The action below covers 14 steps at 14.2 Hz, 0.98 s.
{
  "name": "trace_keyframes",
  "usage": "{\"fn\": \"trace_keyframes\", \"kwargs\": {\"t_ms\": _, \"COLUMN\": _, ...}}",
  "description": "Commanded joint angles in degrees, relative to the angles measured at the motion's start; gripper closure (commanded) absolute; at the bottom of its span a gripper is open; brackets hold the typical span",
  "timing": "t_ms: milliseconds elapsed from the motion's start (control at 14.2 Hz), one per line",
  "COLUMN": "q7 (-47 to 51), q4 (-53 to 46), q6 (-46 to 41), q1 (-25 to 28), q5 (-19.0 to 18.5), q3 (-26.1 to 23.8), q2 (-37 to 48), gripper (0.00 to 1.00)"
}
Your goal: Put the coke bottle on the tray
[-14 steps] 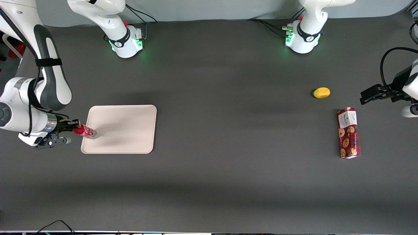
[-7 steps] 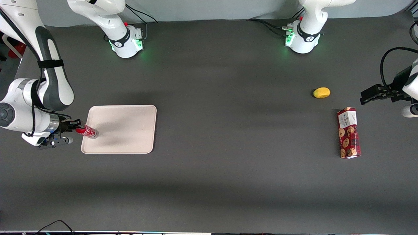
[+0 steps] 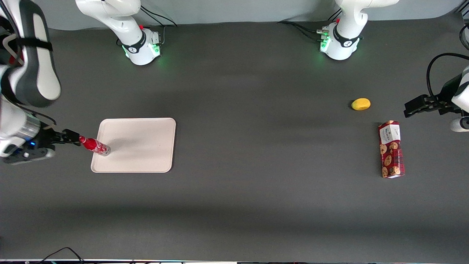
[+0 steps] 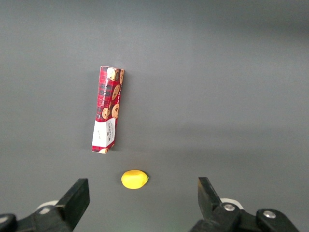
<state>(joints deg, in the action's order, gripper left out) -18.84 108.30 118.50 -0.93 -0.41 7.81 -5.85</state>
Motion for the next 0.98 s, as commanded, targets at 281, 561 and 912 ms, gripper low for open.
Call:
{"fn": "trace_keyframes", "kwargs": {"t_ms": 281, "q7": 12.76, "q4": -11.26, "q6": -21.36, "q1": 0.49, "q5": 2.16, "q3": -3.59, "q2": 8.48, "gripper": 0.0}}
{"fn": "trace_keyframes", "kwargs": {"t_ms": 561, "q7": 18.91, "q4": -11.62, "q6": -22.43, "q1": 0.49, "q5": 2.25, "q3": -6.39, "q2": 10.68, "gripper": 0.0}}
{"fn": "trace_keyframes", "kwargs": {"t_ms": 912, "q7": 22.88, "q4": -12.58, "q6": -22.43, "q1": 0.49, "q5": 0.14, "q3": -7.28, "q2": 10.86, "gripper": 0.0}}
